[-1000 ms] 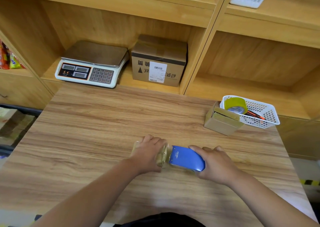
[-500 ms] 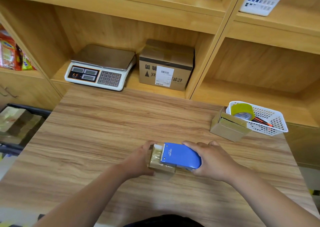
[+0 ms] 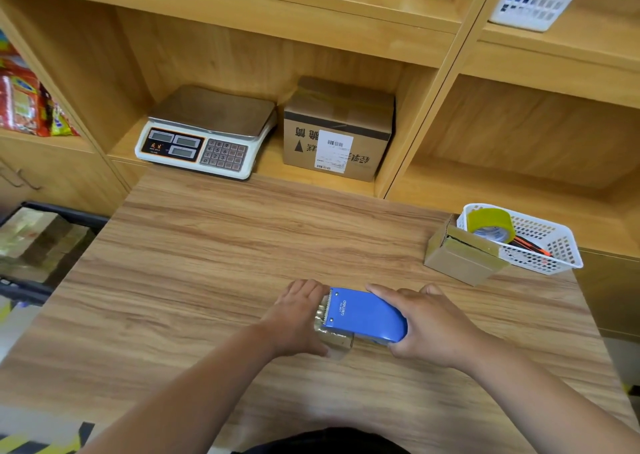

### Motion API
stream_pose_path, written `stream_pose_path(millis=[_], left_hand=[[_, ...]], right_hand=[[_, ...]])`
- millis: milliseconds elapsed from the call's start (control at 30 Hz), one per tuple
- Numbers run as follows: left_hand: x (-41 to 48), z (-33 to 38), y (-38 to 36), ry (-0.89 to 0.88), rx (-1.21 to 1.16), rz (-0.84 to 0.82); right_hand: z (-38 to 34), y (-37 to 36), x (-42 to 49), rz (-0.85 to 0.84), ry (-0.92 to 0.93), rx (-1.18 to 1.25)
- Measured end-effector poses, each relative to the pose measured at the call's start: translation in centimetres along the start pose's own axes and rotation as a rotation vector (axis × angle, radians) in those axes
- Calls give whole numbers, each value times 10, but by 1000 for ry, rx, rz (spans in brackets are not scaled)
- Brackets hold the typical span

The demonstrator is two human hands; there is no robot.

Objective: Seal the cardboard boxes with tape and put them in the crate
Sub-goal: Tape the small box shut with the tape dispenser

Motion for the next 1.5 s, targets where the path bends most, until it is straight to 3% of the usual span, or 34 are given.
stream_pose_path(millis=[600, 1133, 1333, 1400, 1500], left_hand=[[0, 6, -1, -34, 33, 4], [-1, 13, 1, -36, 92, -22], [3, 30, 2, 26, 317, -183], [13, 46, 4, 6, 342, -165], [27, 73, 2, -94, 202, -80]], right_hand=[[71, 0, -57, 5, -71, 66], [76, -32, -41, -1, -62, 19], [74, -32, -44, 12, -66, 51], [72, -32, -45, 18, -58, 64], [72, -33, -46, 23, -50, 71]])
Point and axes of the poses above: each hand's wrist, its own x-axis towards the middle knuckle, its own y-axis out of the back of the hand, z = x × y, the point moved 7 cm from there along x, towards the middle knuckle, and after that the axes turned 3 degrees about -y, right-handed, at the moved point
